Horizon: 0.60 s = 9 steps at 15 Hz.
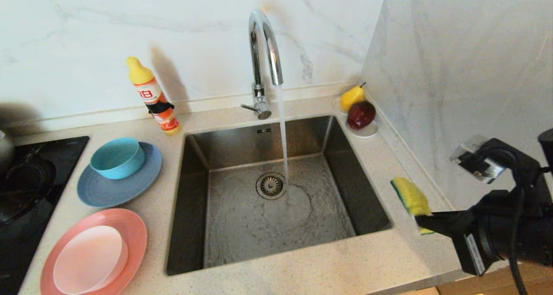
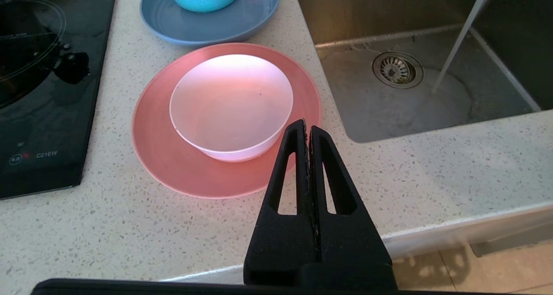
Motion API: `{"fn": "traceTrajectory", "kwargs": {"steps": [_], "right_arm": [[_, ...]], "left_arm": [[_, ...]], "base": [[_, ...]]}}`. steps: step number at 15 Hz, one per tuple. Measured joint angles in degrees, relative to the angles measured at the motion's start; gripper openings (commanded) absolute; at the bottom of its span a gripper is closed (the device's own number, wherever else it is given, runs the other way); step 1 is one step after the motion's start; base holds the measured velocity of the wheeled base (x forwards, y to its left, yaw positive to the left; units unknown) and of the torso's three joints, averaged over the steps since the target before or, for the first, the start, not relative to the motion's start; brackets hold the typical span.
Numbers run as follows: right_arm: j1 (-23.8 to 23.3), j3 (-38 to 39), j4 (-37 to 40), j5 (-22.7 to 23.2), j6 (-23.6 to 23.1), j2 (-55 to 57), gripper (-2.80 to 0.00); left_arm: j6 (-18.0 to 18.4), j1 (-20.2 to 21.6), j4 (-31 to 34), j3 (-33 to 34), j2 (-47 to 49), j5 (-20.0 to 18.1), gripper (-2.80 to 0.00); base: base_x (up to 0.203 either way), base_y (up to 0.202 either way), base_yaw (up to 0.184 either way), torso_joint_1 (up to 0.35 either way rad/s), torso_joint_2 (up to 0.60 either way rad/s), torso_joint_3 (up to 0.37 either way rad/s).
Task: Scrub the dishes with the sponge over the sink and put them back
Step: Pick up a bowl and the sponge
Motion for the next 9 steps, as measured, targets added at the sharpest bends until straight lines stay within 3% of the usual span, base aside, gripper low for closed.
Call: {"fn": "traceTrajectory", "kwargs": {"steps": [5,9], "right_arm": [[10.3,-3.5,1.8,-7.3,2.1,-4.3,-2.80],[13.1,-6.8,5.8,-9.4,2.1,-4.5,-2.80]], "left_arm": [[0.0,0.0,0.0,0.0,0.0,0.0,-2.80],[0.0,0.0,0.0,0.0,0.0,0.0,-2.80]], "base": [[0.000,0.000,0.000,0.000,0.00,0.000],[0.000,0.000,0.000,0.000,0.00,0.000]]}}
